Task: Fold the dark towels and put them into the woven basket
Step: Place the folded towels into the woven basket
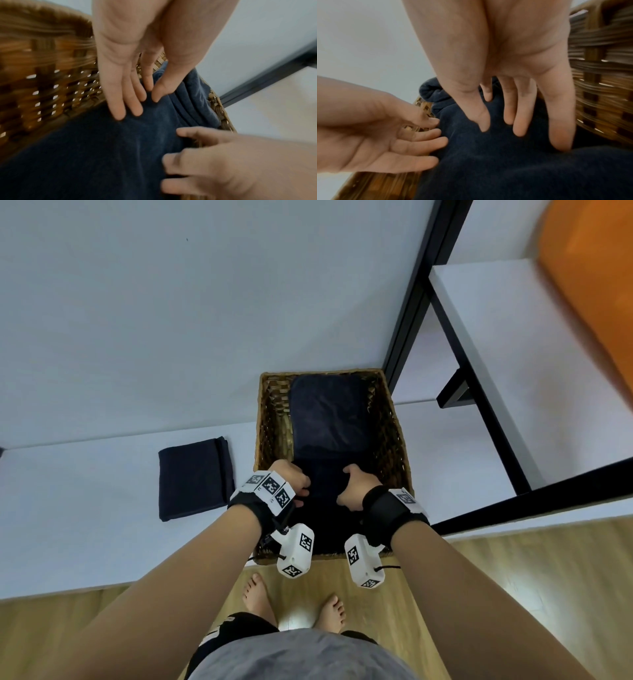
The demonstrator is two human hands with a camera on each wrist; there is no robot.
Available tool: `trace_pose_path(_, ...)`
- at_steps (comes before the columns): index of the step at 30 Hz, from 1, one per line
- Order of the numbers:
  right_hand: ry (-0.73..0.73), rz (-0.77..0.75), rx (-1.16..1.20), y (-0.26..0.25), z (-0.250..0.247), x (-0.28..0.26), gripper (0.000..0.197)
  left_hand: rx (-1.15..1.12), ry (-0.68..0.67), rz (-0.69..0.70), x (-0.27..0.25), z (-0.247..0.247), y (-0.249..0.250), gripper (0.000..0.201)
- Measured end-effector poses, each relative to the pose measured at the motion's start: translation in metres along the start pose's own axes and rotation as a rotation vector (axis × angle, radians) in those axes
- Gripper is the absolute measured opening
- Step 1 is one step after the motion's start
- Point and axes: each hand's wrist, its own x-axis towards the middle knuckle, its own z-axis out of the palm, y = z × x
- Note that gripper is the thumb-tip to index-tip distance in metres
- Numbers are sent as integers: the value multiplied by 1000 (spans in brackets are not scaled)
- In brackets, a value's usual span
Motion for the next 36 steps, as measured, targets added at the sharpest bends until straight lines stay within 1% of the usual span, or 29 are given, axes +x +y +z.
trace_pose_path(1, -35, 2, -11, 3, 3, 2, 77, -6, -26, -9, 2, 0, -2, 31)
trace_pose_path(3, -62, 3, -15, 5, 4, 5, 82, 32, -79, -23, 6, 0, -3, 36)
trace_pose_path(7, -120, 39, 51, -5, 3, 5, 78, 162, -154, -88, 4, -2, 7, 39)
trace_pose_path(9, -113, 47, 25, -12, 0, 2, 74, 136, -232, -108, 2, -6, 11, 47)
trace_pose_path(10, -93, 49, -9, -16, -3, 0, 69, 95, -269, -105, -1, -11, 13, 50)
trace_pose_path(12, -35, 59, -16, -26, -9, -5, 50, -5, -329, -63, -10, -27, 16, 51)
trace_pose_path(14, 7, 56, 139, -44, -12, -13, 30, -105, -391, -5, -21, -55, 18, 45)
trace_pose_path(15, 25, 38, 245, -57, -12, -17, 23, -153, -422, 21, -26, -72, 19, 41)
trace_pose_path(17, 47, -31, 382, -91, -9, -28, 17, -238, -443, 61, -32, -112, 18, 31)
trace_pose_path(19, 33, -118, 423, -131, 1, -36, 16, -299, -399, 92, -30, -153, 12, 24)
trace_pose_path(22, -42, -207, 433, -185, 28, -36, 17, -328, -256, 103, -11, -210, -4, 23)
trace_pose_path(24, -106, -211, 424, -214, 50, -26, 13, -303, -145, 79, 8, -241, -19, 20)
trace_pose_path(26, -151, -166, 423, -235, 72, -11, 10, -228, -18, 35, 31, -263, -39, 17)
trace_pose_path(28, -159, -92, 423, -249, 95, 7, 16, -121, 113, 11, 55, -277, -66, 19)
trace_pose_path(30, -137, -40, 381, -255, 116, 28, 22, 59, 257, 61, 79, -283, -91, 21)
trace_pose_path(32, -110, -14, 278, -255, 134, 48, 21, 294, 419, 119, 97, -285, -112, 17)
trace_pose_path(33, -103, -9, 206, -253, 141, 59, 18, 405, 480, 144, 104, -284, -119, 14)
trace_pose_path(35, -83, 18, 101, -246, 152, 75, 16, 636, 523, 225, 117, -279, -129, 15)
trace_pose_path(36, -73, 38, 89, -241, 157, 83, 21, 714, 535, 269, 123, -276, -131, 18)
